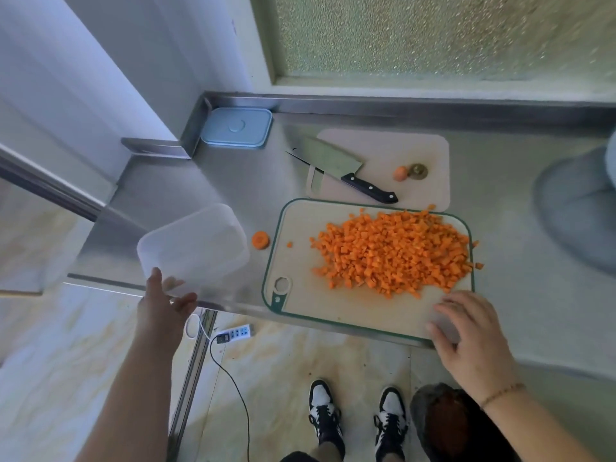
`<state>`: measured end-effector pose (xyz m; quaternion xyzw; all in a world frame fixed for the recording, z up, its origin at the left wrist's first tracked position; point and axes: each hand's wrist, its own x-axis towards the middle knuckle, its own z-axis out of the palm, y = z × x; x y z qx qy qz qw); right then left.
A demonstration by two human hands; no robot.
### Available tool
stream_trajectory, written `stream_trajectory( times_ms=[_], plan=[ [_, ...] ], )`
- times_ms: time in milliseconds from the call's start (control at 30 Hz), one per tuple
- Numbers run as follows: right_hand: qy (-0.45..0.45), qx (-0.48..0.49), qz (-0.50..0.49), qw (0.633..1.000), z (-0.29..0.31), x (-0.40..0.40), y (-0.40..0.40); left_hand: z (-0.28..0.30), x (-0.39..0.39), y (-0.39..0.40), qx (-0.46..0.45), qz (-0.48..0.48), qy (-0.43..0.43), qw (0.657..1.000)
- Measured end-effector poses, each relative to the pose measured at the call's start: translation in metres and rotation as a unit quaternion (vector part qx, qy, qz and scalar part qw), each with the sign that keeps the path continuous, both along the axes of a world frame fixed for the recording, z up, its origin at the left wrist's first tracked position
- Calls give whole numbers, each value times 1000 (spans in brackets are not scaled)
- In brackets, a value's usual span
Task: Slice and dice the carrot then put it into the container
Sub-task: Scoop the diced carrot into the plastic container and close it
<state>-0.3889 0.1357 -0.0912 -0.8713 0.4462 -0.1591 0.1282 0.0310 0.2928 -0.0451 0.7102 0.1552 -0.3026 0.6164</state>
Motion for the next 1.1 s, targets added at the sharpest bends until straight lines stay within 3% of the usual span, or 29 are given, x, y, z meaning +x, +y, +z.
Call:
stream_trajectory(
  times_ms=[100, 200, 267, 300, 367, 433, 467, 500, 733, 867, 1100],
  plan=[
    [42, -23, 68, 997, -2, 2, 7, -4, 8, -5, 107, -33, -66, 992],
    [64, -32, 91, 993, -6, 0, 13, -14, 18, -3, 230, -74, -141, 960],
    [75, -32, 81, 993, -7, 0, 15, -18, 11, 3, 276, -80, -269, 919],
    [89, -28, 71, 993, -7, -1, 15, -17, 3, 6, 256, -87, -395, 878],
    [129, -15, 57, 990, -8, -2, 15, -20, -20, 8, 138, -246, -641, 714],
    [149, -7, 58, 987, -12, -5, 14, -35, -43, 2, 62, -456, -691, 558],
    [149, -6, 57, 987, -14, -7, 14, -45, -51, -1, 64, -525, -672, 517],
    [145, -5, 55, 988, -16, -9, 16, -54, -60, -5, 78, -564, -651, 502],
    [111, -13, 44, 993, -27, -13, 22, -80, -73, -10, 69, -554, -640, 528],
    [92, -47, 41, 994, -29, -14, 24, -86, -79, -6, 64, -516, -637, 569],
    [71, -111, 33, 991, -31, -12, 30, -85, -94, -1, 63, -441, -675, 588]
  ],
)
